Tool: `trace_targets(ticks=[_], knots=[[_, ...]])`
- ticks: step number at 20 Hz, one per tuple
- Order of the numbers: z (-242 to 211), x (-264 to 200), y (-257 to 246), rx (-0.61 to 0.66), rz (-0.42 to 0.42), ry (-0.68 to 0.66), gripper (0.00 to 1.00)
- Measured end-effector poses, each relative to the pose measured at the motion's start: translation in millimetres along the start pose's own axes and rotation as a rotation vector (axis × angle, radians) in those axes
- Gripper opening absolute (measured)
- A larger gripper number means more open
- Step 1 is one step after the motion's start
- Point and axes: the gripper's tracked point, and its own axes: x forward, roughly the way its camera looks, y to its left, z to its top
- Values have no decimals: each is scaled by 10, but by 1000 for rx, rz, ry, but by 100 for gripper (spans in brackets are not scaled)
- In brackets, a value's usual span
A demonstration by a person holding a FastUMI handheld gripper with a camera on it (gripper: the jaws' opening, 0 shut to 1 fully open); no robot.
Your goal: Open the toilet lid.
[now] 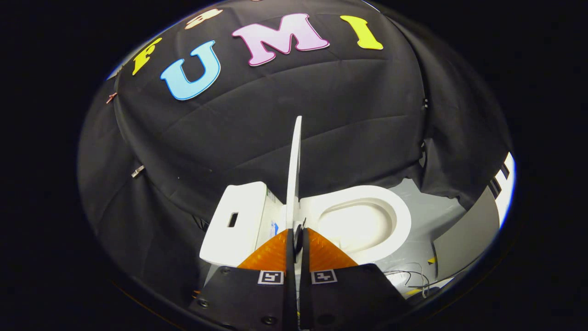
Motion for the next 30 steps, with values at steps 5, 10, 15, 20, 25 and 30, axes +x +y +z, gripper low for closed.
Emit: trace_targets(ticks=[5,10,15,20,25,30], knots=[[-8,-10,243,-72,-20,-27,7],[-26,9,479,-107,-42,-29,8],[-59,25,716,-151,-88,-56,7],[-109,66,979,-235,-145,-78,8],[-202,121,1217,-311,-171,-109,10],[-318,189,1425,-342,-167,-100,12]])
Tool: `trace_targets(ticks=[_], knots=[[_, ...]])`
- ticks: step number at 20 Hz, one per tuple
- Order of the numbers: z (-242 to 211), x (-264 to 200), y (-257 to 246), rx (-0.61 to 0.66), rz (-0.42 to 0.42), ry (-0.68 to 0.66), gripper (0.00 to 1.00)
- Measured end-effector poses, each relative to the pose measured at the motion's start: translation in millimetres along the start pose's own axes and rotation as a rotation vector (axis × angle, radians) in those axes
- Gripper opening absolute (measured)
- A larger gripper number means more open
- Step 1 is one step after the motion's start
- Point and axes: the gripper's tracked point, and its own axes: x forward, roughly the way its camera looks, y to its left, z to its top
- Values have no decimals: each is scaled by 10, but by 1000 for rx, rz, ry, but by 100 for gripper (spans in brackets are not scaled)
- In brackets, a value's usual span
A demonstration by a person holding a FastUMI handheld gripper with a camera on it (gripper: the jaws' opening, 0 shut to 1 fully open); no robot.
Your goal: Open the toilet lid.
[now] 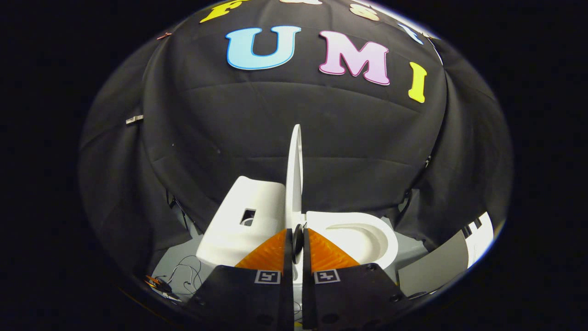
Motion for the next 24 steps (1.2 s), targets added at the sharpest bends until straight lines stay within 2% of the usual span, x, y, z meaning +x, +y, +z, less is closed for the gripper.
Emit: trace_targets(ticks=[4,7,10,12,14,20,24], knots=[[-22,8,226,-58,0,-23,13],[-53,34,356,-81,30,-21,16],[-115,47,441,-75,94,4,27],[-118,4,520,-68,135,9,64],[-41,-52,430,-94,104,-26,100],[364,-287,493,-119,155,-120,100],[673,-462,449,-72,217,-178,100]])
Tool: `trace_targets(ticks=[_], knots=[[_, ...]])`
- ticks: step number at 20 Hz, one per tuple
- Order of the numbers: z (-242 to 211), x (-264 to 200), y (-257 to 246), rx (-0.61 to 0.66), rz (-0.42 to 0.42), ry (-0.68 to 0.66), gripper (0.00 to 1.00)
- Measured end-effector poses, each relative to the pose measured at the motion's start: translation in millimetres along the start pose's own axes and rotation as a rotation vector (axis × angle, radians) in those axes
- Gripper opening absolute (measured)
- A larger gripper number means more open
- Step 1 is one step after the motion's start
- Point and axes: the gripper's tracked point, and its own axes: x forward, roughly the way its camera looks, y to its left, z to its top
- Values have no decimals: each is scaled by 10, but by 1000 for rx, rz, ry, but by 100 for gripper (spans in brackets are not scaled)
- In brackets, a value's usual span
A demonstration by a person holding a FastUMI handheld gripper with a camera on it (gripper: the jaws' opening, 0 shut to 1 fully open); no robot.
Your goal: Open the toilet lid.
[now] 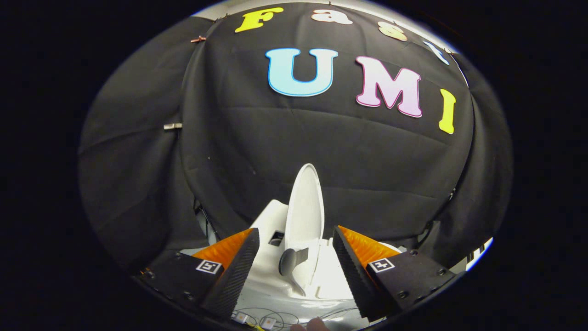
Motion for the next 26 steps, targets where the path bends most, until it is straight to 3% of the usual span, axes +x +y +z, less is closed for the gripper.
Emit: trace_targets(ticks=[7,14,19,26], knots=[[443,-219,-437,81,82,-88,100],[481,-284,-1387,117,69,-172,100],[307,-252,-2229,164,32,-262,99],[-406,-44,-3214,179,-63,-292,99]])
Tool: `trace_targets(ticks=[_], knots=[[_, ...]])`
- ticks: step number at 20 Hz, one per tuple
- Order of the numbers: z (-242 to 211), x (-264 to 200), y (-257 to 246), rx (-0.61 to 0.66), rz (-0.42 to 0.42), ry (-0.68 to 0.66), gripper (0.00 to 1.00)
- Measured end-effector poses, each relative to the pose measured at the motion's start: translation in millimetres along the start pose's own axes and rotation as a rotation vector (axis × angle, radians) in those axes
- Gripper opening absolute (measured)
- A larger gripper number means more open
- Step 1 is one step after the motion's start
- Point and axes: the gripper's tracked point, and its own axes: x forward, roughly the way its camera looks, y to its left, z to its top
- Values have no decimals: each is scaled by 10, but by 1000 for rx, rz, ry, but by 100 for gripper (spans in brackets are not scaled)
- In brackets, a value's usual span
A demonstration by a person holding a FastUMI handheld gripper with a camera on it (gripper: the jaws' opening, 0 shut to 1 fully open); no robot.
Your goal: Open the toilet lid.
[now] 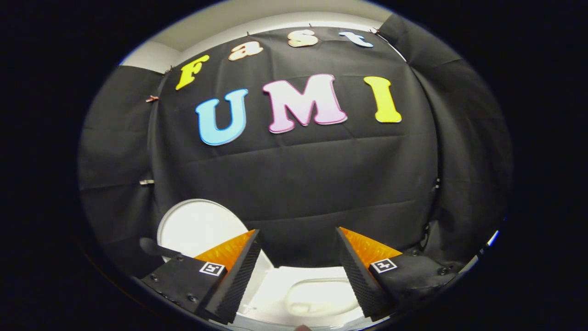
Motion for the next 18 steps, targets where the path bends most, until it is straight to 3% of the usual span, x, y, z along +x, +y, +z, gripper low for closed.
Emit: trace_targets(ticks=[8,11,14,16,18], knots=[[-659,-14,-800,11,-58,-38,99],[-927,-58,-1069,-50,-88,-65,99],[-1035,-127,-1233,-90,-98,-124,99],[-1165,-71,-1224,-30,-81,-85,99],[-1195,-86,-1257,-51,-83,-95,99]])
